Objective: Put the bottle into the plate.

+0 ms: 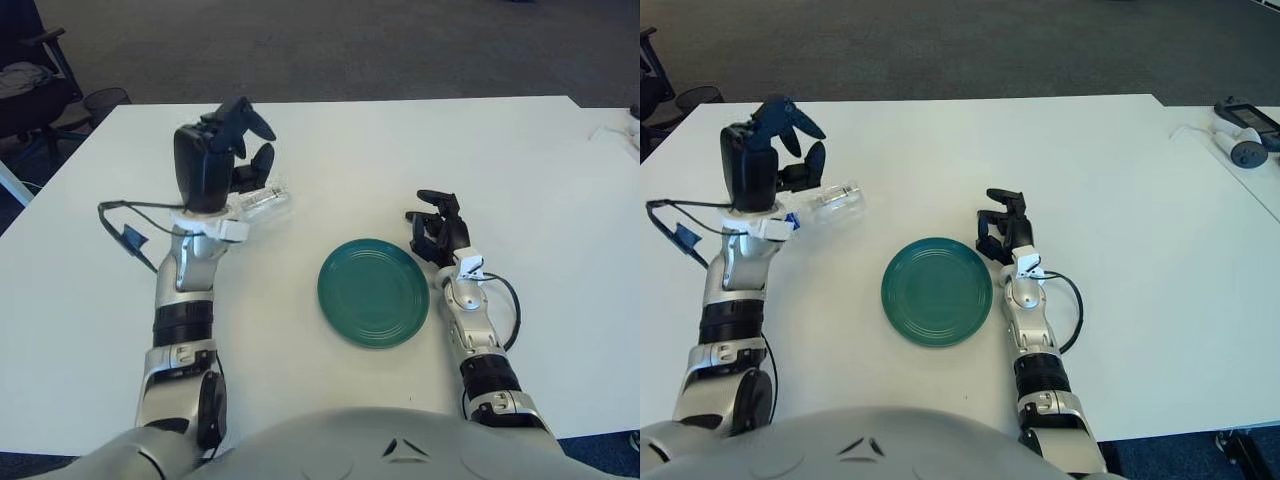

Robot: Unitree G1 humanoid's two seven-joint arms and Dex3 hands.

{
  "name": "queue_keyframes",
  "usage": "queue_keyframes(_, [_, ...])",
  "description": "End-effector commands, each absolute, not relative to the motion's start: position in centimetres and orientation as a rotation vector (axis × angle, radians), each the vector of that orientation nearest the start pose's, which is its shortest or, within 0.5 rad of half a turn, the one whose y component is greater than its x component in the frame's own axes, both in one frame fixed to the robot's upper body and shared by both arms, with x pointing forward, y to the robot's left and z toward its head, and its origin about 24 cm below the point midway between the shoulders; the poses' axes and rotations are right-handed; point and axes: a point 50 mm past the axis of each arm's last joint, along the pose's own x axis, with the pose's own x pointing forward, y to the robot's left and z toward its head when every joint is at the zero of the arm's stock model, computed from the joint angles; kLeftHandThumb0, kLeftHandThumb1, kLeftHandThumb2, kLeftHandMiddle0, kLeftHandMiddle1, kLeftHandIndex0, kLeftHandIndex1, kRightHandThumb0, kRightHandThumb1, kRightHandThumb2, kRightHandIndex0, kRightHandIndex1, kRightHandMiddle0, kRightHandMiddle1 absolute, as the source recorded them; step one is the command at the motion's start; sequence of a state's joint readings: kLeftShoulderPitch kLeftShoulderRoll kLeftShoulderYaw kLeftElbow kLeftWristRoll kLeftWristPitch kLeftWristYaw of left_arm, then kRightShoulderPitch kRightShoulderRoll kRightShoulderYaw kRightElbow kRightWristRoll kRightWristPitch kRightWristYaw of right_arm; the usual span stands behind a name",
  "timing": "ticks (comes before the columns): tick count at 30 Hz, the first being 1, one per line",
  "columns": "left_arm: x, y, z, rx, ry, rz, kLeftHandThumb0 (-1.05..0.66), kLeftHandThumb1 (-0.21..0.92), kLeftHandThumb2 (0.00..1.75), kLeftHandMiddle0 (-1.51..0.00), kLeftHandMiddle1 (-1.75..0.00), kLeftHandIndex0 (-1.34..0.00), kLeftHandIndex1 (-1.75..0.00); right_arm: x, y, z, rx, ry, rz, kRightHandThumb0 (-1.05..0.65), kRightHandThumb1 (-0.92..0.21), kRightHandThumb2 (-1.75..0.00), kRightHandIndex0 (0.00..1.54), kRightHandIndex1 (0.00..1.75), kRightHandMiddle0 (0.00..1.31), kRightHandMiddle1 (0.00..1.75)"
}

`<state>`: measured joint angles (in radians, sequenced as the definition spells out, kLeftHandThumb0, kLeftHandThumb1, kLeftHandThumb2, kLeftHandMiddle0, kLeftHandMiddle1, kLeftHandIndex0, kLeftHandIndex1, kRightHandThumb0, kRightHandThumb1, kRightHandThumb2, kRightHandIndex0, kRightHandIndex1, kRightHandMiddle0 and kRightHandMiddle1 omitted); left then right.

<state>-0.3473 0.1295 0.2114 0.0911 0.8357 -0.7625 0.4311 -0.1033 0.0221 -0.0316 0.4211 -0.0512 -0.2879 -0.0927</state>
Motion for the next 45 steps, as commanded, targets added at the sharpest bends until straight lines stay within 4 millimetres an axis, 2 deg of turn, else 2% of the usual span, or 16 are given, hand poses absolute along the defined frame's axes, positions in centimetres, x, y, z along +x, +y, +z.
queue_keyframes(1, [27.7,15.5,17.3,0.844,-1.091,0.219,-0.49,0.25,1.39,-1.19,-1.75,-0.66,-1.75,24.4,-14.6,-3.6,-0.019,0.215,-0.077,-0.33,-0.66,-0.97,0.32,1.03,0.0,1.2])
queue_keyframes(7, [28.4,15.4,18.0,1.003,-1.101,0.172,-0.48,0.28,1.36,-1.06,-1.75,-0.64,-1.75,24.4,-14.6,-3.7,-0.018,0.214,-0.082,-0.35,-0.65,-0.97,0.33,1.04,0.0,1.22])
queue_keyframes(10, [29.8,15.6,18.5,1.134,-1.096,0.155,-0.16,0.24,1.39,-0.8,-1.74,-0.56,-1.68,24.5,-14.7,-3.8,-0.021,0.215,-0.081,-0.37,-0.64,-0.97,0.33,1.04,0.0,1.22])
queue_keyframes(12, [30.3,15.8,18.4,1.212,-1.056,0.128,-0.09,0.34,1.26,-0.67,-1.74,-0.48,-1.62,24.5,-14.7,-3.8,-0.022,0.216,-0.079,-0.38,-0.65,-0.96,0.33,1.03,0.0,1.21])
queue_keyframes(13, [30.5,15.8,18.3,1.245,-1.034,0.115,-0.06,0.52,1.04,-0.5,-1.74,-0.36,-1.65,24.5,-14.7,-3.9,-0.022,0.217,-0.078,-0.39,-0.65,-0.95,0.33,1.03,0.0,1.21])
queue_keyframes(15, [30.5,15.7,18.0,1.322,-0.969,0.083,-0.03,0.71,0.81,-0.33,-1.74,-0.24,-1.68,24.6,-14.7,-3.9,-0.023,0.218,-0.076,-0.39,-0.65,-0.95,0.33,1.03,0.0,1.2])
queue_keyframes(16, [30.6,15.7,17.7,1.413,-0.883,0.036,-0.29,0.78,0.73,-0.21,-1.54,-0.15,-1.57,24.7,-14.6,-3.9,-0.021,0.219,-0.074,-0.39,-0.65,-0.94,0.34,1.03,0.0,1.2])
queue_keyframes(17, [30.6,15.6,17.5,1.475,-0.816,0.004,-0.41,0.81,0.72,-0.17,-1.31,-0.12,-1.42,24.7,-14.6,-3.9,-0.02,0.219,-0.072,-0.39,-0.65,-0.94,0.34,1.03,0.0,1.2])
queue_keyframes(19, [30.7,15.7,17.2,1.558,-0.71,-0.054,-0.68,0.88,0.73,-0.07,-0.66,-0.05,-0.94,24.8,-14.6,-3.9,-0.017,0.219,-0.071,-0.39,-0.65,-0.94,0.35,1.04,0.0,1.2])
queue_keyframes(20, [30.8,15.8,17.1,1.591,-0.658,-0.091,-0.72,0.89,0.74,-0.05,-0.54,-0.04,-0.86,24.8,-14.6,-3.9,-0.014,0.218,-0.071,-0.39,-0.65,-0.94,0.35,1.04,0.0,1.2])
queue_keyframes(21, [30.8,15.8,17.0,1.614,-0.619,-0.116,-0.79,0.9,0.76,-0.03,-0.35,-0.02,-0.68,24.8,-14.5,-3.9,-0.011,0.218,-0.071,-0.39,-0.65,-0.94,0.36,1.04,0.0,1.21])
queue_keyframes(23, [30.9,15.9,16.9,1.659,-0.492,-0.23,-0.89,0.91,0.8,-0.01,-0.14,-0.01,-0.43,24.8,-14.5,-4.0,-0.005,0.215,-0.069,-0.39,-0.64,-0.95,0.36,1.05,0.0,1.23])
queue_keyframes(26, [31.0,16.0,16.9,1.675,-0.335,-0.402,-0.95,0.92,0.84,0.0,-0.06,0.0,-0.24,24.9,-14.5,-3.9,-0.006,0.212,-0.065,-0.38,-0.63,-0.97,0.37,1.06,0.0,1.25])
queue_keyframes(29, [31.0,16.2,17.1,1.69,-0.254,-0.507,-1.01,0.92,0.88,0.0,-0.01,0.0,-0.07,24.9,-14.5,-3.9,-0.014,0.211,-0.064,-0.38,-0.62,-0.98,0.37,1.08,0.0,1.29])
queue_keyframes(35, [31.1,16.4,17.3,1.756,-0.171,-0.557,-1.04,0.92,0.92,0.0,0.0,0.0,-0.01,24.9,-14.5,-4.1,-0.028,0.218,-0.065,-0.41,-0.61,-0.99,0.34,1.09,0.0,1.29])
queue_keyframes(45, [31.5,16.4,18.4,1.819,0.049,-0.52,-1.05,0.92,0.97,0.0,0.0,0.0,0.0,25.3,-14.2,-4.3,-0.025,0.227,-0.051,-0.4,-0.59,-0.99,0.3,1.08,0.0,1.37])
